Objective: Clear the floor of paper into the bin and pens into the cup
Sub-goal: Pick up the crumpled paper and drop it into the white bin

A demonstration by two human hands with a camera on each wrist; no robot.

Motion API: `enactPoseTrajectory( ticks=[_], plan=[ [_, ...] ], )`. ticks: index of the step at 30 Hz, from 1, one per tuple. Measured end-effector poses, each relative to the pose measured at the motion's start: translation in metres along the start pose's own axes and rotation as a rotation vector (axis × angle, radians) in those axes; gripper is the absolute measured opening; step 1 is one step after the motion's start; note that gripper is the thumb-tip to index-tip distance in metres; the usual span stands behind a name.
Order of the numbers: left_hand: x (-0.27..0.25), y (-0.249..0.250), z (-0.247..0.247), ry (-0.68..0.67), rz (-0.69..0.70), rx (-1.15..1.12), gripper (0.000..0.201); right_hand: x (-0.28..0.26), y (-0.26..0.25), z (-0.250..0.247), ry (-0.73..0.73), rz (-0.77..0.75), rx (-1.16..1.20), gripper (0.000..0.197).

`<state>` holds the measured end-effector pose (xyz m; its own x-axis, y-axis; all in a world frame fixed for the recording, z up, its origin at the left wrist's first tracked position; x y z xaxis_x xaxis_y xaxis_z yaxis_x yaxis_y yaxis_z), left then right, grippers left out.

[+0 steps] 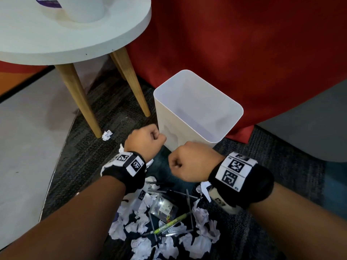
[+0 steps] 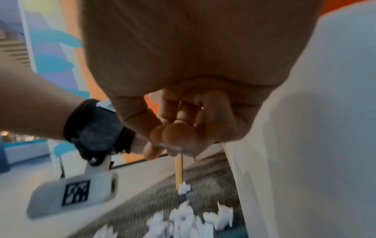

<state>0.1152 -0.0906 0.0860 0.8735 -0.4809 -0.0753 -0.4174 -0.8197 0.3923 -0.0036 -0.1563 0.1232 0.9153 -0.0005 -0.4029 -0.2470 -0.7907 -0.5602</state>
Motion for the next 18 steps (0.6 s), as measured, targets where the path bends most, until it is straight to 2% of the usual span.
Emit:
enactPoseTrajectory(
  ticks=[4, 8, 13, 16, 18],
  plan=[
    [-0.010, -0.017, 0.040, -0.138, 0.001, 0.084, 0.025, 0.007, 0.022, 0.044, -0.161, 0.030, -0.049, 0.013],
    [-0.023, -0.036, 0.084, -0.295, 0.020, 0.215, 0.024, 0.014, 0.088, 0.089, -0.273, 0.198, -0.094, 0.016],
    [-0.047, -0.070, 0.148, -0.580, 0.045, 0.322, 0.018, 0.015, 0.163, 0.127, -0.283, 0.368, -0.075, 0.027],
    [-0.057, -0.082, 0.167, -0.628, 0.075, 0.374, 0.009, 0.013, 0.195, 0.146, -0.235, 0.475, -0.044, 0.046],
    [-0.062, -0.087, 0.175, -0.643, 0.125, 0.433, 0.014, 0.011, 0.210, 0.159, -0.213, 0.542, -0.011, 0.062]
  ],
)
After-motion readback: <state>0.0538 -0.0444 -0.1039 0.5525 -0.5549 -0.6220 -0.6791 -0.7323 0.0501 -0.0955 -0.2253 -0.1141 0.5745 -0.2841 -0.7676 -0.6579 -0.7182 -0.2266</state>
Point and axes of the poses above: each hand's wrist, its own x-axis towards the middle knuckle, its own z-axis out of the palm, y = z × x, the point moved 10 cm from there along x, towards the middle knuckle, and after that the axes turned 15 degrees about x, right-handed, at the moved point
